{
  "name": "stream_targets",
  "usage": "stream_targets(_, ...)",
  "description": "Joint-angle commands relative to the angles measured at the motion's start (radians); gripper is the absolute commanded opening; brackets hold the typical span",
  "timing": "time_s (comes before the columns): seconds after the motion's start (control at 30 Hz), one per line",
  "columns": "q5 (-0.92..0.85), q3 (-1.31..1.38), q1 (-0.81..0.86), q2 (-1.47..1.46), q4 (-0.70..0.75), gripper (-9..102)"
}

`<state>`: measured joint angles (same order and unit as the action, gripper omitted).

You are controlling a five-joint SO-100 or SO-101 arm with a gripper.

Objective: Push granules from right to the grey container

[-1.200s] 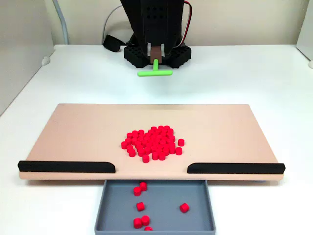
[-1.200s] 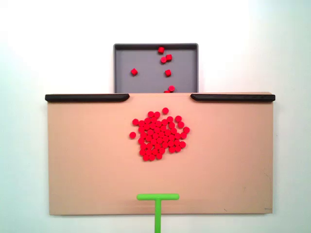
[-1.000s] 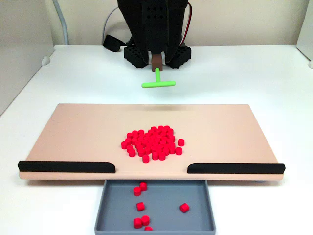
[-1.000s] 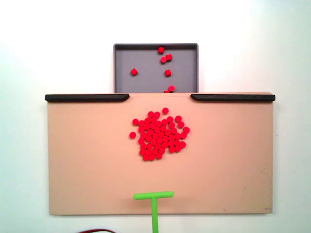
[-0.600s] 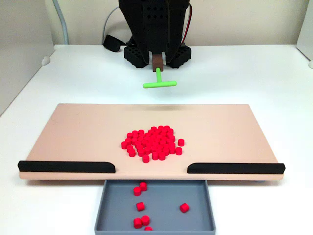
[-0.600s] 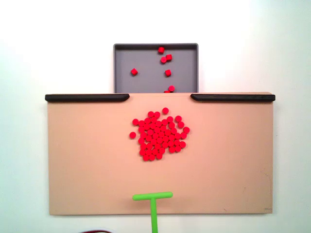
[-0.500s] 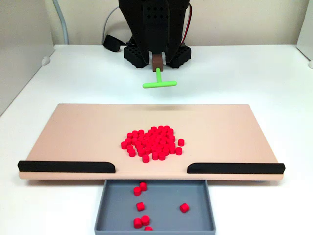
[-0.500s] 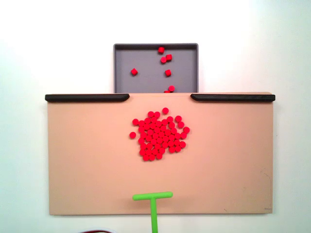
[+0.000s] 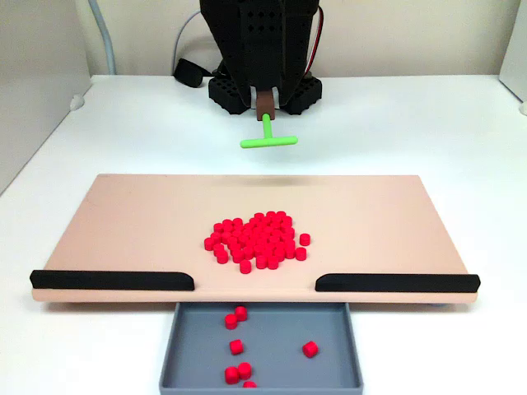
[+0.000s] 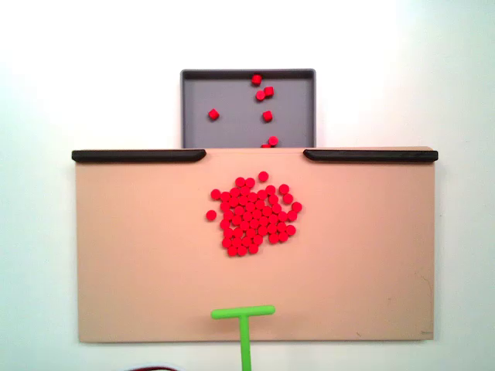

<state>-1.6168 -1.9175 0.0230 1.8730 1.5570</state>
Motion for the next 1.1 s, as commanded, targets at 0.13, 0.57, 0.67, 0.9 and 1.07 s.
stream_targets(0.13, -0.005, 0.011, 0.003, 0.018, 0.005, 0)
stream_targets(0.57, 0.002, 0.015, 0.011, 0.023, 0.005, 0)
stream_targets(0.67, -0.006, 0.014, 0.015, 0.020, 0.005, 0)
stream_targets(0.9, 0.002, 0.009, 0.015, 0.014, 0.005, 0)
stream_targets(1.07, 0.002, 0.017, 0.029, 0.006, 0.005, 0)
